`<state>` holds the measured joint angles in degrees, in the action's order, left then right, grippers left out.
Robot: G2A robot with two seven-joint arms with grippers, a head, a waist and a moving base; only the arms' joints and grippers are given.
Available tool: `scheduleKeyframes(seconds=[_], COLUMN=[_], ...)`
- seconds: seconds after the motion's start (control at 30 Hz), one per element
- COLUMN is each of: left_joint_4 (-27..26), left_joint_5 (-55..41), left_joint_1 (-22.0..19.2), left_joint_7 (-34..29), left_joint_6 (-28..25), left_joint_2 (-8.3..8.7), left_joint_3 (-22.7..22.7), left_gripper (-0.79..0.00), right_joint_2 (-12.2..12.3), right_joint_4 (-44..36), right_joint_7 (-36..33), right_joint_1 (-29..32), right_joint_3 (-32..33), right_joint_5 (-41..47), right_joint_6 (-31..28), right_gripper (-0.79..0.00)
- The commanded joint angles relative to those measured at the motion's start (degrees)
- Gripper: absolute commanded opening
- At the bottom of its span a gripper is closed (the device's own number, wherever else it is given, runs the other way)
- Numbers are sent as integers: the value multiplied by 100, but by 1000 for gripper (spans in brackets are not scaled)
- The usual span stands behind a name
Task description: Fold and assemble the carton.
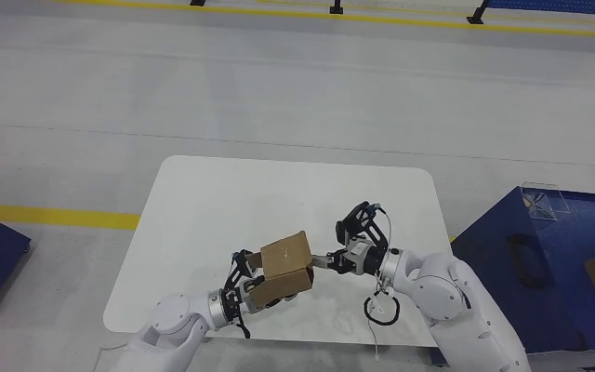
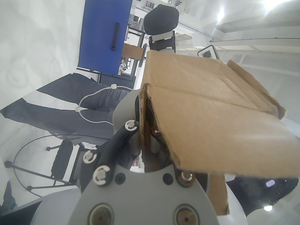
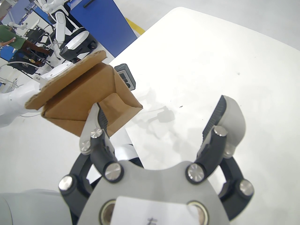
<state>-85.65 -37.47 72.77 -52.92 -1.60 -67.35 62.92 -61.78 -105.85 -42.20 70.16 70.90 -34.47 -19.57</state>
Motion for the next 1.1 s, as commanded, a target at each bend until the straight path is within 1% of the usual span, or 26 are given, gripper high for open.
scheduleKeyframes(seconds=[0.0, 0.73, 0.9, 1.07], left_joint_4=[-1, -73, -82, -86], left_joint_5=[-6, 5, 6, -16], left_joint_1=[7, 82, 105, 124], left_joint_7=[13, 56, 66, 84], left_joint_6=[-3, -27, -50, -73], left_joint_2=[-1, -4, -5, -7], left_joint_3=[1, 3, 3, 13], left_gripper=[-785, -785, -785, -785], right_joint_2=[0, 3, 25, 60], right_joint_4=[13, 112, 146, 333], right_joint_7=[-15, 49, 289, 116], right_joint_1=[-13, -37, 71, 165], right_joint_3=[-28, -165, 76, 204], right_joint_5=[-28, 72, 285, 408], right_joint_6=[16, 38, 18, -45], right_gripper=[0, 0, 0, 0])
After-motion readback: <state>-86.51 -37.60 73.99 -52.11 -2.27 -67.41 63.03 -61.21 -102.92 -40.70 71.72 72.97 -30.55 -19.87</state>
